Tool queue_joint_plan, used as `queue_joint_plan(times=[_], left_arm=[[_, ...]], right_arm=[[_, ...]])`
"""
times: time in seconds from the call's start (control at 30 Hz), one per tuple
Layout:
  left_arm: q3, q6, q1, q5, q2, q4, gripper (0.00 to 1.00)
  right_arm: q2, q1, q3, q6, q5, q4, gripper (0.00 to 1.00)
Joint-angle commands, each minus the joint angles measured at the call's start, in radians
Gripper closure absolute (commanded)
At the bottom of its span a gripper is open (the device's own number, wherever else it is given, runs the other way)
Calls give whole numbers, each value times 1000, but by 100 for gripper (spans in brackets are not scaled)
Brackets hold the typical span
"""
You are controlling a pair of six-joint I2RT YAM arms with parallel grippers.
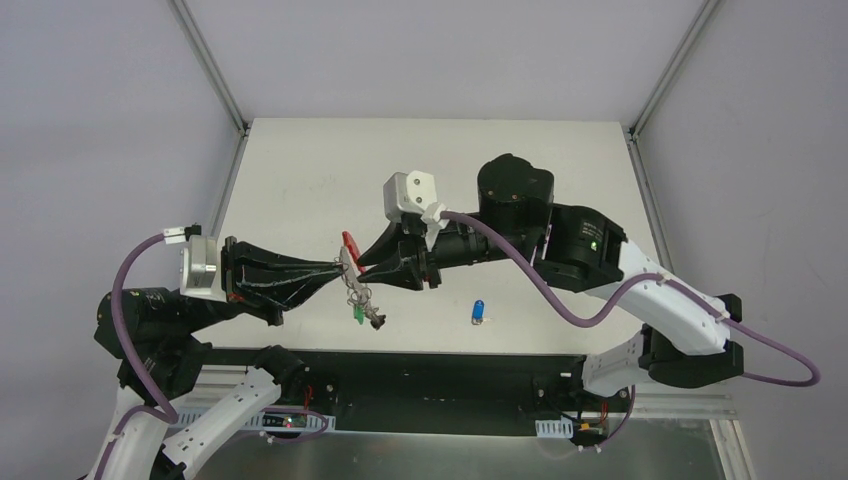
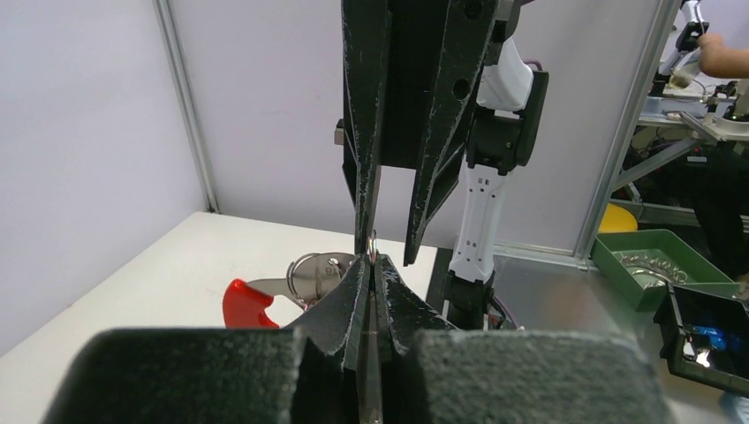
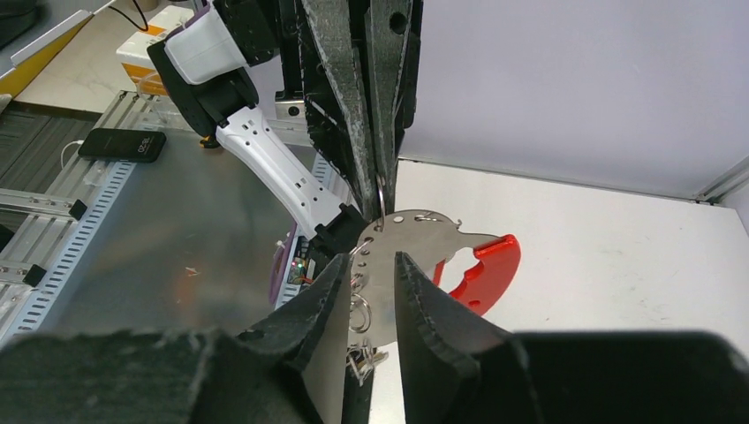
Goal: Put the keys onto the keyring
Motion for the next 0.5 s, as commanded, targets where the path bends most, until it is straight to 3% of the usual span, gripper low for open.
queue_joint_plan(times=[0.0,0.47], left_arm=[[1,-22,-2,23,-8,96,100],[-10,-31,-2,29,-3,104,100]], right_arm=[[22,-4,62,12,-36,48,73],[52,-4,84,16,-61,63,78]])
